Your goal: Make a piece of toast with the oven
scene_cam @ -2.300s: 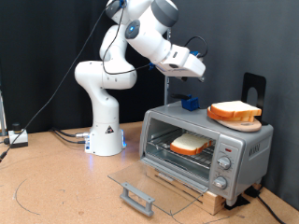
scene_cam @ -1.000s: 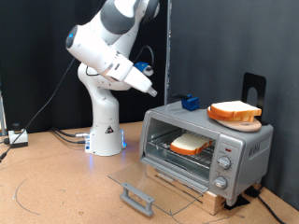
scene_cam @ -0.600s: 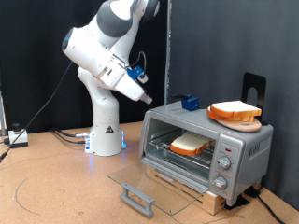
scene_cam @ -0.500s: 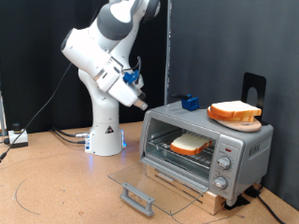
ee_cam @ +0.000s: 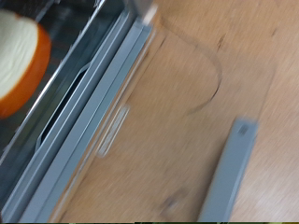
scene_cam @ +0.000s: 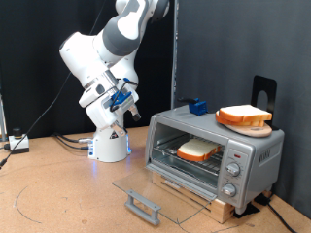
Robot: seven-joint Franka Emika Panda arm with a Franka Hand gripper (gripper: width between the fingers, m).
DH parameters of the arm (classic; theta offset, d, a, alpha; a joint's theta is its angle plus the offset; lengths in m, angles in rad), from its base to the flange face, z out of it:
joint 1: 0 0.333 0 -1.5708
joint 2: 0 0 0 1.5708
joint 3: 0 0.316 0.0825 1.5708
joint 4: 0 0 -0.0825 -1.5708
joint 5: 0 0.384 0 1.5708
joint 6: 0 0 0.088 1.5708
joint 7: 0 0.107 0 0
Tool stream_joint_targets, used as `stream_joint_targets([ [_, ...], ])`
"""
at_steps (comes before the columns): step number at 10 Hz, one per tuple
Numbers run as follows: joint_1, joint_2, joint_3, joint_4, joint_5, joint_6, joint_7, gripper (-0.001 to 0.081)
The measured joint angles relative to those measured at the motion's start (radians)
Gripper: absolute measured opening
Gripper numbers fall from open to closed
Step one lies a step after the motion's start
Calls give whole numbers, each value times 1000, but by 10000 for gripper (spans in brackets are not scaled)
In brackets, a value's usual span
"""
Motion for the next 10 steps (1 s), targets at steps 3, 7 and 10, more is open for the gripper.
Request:
stream_joint_targets([
  [3, -109, 111, 65, 62, -256, -101, 307, 809],
  [7, -203, 373, 61, 199, -364, -265, 424, 809],
  [10, -205, 404, 87, 198, -409, -197, 533, 809],
])
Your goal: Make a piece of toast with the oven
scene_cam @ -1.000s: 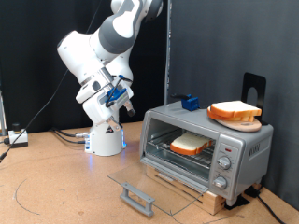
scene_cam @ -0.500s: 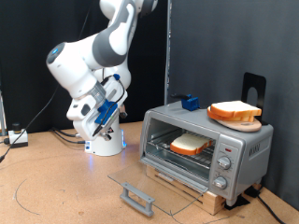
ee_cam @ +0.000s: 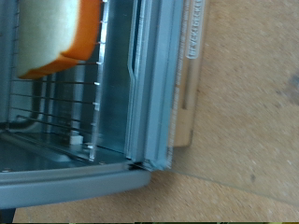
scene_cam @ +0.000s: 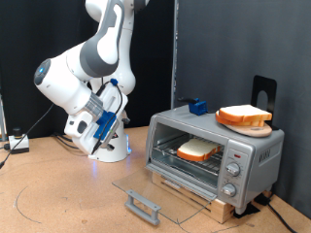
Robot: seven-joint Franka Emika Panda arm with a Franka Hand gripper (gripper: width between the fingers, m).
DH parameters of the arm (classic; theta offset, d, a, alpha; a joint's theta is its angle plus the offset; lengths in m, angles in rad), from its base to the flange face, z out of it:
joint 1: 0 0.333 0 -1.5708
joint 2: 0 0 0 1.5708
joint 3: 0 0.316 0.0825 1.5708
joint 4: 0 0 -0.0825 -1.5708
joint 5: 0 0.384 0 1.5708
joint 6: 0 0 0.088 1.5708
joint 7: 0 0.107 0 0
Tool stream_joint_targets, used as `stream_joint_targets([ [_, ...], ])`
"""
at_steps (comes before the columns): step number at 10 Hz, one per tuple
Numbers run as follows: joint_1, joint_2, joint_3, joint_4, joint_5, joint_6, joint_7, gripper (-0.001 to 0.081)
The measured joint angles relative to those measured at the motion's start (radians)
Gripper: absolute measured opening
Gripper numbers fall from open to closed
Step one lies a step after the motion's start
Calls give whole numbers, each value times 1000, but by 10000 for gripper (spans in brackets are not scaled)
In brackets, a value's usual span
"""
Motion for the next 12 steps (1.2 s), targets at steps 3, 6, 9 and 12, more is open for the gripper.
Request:
stream_joint_targets([
  [3, -3, 152, 4, 43, -89, 68, 93, 809],
  [6, -6, 307, -32, 122, -179, 73, 95, 809],
  [9, -8, 420, -92, 204, -261, 76, 96, 809],
  [12, -4, 522, -136, 271, -353, 96, 102, 809],
])
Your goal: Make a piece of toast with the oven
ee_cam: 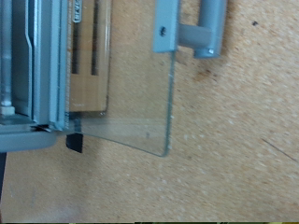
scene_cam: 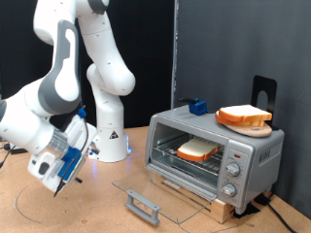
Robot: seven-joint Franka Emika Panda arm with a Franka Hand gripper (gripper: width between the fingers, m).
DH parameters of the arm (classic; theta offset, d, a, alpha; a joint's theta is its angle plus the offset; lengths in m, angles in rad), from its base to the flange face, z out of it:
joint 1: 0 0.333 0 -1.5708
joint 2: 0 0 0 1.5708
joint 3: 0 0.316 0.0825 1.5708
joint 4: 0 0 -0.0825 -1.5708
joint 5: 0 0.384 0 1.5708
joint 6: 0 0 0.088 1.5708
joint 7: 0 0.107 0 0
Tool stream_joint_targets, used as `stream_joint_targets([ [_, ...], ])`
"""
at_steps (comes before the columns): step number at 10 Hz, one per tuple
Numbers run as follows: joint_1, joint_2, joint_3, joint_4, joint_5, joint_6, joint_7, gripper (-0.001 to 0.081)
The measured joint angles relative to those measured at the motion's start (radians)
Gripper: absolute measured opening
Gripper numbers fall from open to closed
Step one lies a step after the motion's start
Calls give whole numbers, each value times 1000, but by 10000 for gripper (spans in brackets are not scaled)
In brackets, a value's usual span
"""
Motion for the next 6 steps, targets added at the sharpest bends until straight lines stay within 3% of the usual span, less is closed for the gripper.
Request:
stream_joint_targets([
  [3, 31, 81, -2, 0, -49, 21, 16, 809],
  [6, 79, 100, 3, -71, -61, 74, 23, 809],
])
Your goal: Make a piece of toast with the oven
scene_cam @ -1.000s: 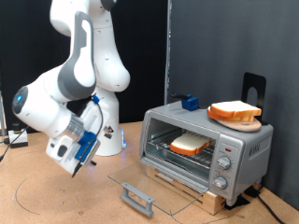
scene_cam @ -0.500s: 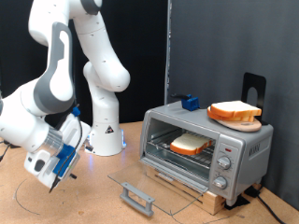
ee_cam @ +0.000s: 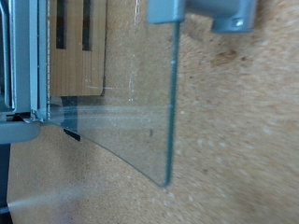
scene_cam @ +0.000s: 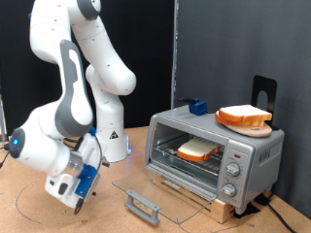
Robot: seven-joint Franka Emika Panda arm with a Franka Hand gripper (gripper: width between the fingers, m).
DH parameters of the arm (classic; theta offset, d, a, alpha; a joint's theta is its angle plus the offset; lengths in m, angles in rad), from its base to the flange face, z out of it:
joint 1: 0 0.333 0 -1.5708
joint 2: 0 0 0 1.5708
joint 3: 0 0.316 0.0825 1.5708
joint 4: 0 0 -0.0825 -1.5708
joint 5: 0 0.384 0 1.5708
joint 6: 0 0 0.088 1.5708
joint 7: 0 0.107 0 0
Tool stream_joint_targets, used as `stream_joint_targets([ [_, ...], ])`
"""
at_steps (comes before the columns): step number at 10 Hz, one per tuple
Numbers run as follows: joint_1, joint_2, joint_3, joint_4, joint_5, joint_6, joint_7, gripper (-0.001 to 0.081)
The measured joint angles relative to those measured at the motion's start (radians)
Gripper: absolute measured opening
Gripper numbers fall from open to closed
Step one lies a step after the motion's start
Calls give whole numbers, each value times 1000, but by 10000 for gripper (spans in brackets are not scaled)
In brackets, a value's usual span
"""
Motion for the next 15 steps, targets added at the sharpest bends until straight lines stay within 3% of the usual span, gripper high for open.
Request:
stream_joint_targets([
  [5, 36, -2, 55, -137, 48, 114, 0, 809],
  [7, 24, -20, 79, -140, 91, 52, -10, 809],
  [11, -41, -115, 92, -112, 111, -171, -81, 809],
  [15, -50, -236, 153, -135, 218, -221, -120, 809],
])
